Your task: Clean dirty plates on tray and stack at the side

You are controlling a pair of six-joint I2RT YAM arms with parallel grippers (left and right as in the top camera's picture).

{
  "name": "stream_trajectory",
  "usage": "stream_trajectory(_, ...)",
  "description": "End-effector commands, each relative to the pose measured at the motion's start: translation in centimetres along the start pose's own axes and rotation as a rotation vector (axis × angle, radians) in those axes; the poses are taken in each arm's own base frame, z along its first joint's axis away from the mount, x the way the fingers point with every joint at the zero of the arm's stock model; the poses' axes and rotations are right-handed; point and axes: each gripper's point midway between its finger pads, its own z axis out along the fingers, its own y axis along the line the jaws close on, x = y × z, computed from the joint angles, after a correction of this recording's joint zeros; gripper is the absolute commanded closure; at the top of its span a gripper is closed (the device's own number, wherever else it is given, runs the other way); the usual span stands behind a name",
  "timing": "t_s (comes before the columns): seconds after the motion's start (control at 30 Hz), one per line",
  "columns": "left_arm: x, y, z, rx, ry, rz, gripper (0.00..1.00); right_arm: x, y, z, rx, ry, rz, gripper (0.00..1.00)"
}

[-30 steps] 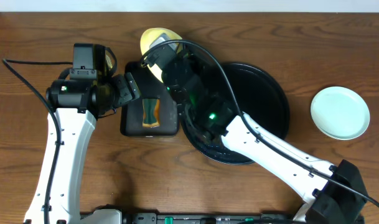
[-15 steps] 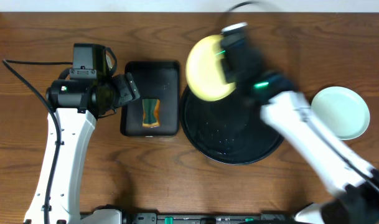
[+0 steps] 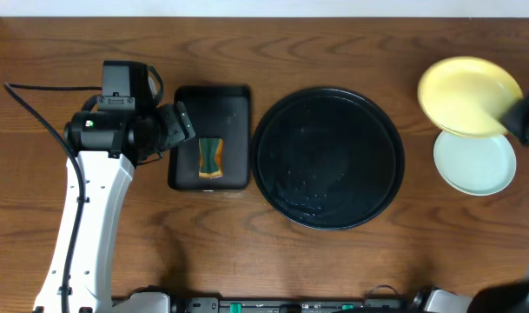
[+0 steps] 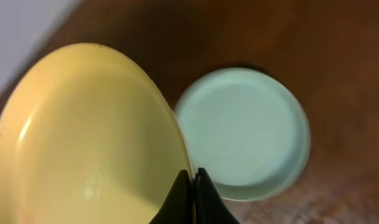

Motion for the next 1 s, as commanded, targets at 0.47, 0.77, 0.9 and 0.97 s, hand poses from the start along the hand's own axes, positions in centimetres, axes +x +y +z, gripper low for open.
stream_trajectory(0.47, -0.6, -0.3, -0.6, 0.01, -0.021, -0.002, 0.16, 3.2, -9.8, 8.8, 0.071, 0.179, 0.167, 0.64)
stream_trajectory(0.77, -0.6, -0.3, -0.6, 0.01, -0.021, -0.002, 0.15, 2.0, 4.0, -2.9, -0.469, -0.012, -0.128, 0.49)
stream_trajectory(0.9, -0.6, -0.3, -0.6, 0.01, -0.021, -0.002, 0.15, 6.4, 11.4, -10.1, -0.677, -0.084, -0.418, 0.47)
stream_trajectory(0.97, -0.6, -0.3, -0.6, 0.01, -0.021, -0.002, 0.15, 9.9, 14.7, -13.7, -0.781, -0.109, -0.576, 0.43)
